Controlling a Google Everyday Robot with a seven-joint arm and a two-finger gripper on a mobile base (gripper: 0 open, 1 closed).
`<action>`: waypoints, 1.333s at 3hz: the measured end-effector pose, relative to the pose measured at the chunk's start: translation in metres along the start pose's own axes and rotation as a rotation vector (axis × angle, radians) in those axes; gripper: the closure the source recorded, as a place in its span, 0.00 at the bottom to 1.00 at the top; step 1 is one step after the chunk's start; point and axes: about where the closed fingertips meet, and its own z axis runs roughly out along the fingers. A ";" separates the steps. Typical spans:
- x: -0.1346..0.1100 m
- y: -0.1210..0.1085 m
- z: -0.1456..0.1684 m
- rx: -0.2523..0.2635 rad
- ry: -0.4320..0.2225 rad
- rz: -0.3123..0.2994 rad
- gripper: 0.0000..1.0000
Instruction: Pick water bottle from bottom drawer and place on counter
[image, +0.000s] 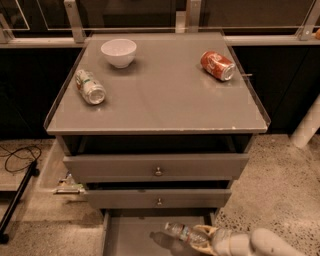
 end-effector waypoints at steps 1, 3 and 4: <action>-0.047 -0.010 -0.062 0.034 0.033 -0.053 1.00; -0.122 -0.041 -0.141 0.094 0.120 -0.177 1.00; -0.121 -0.041 -0.140 0.092 0.121 -0.177 1.00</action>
Offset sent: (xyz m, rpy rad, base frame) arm 0.0044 -0.0819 0.2847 -0.2705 -0.2115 0.0066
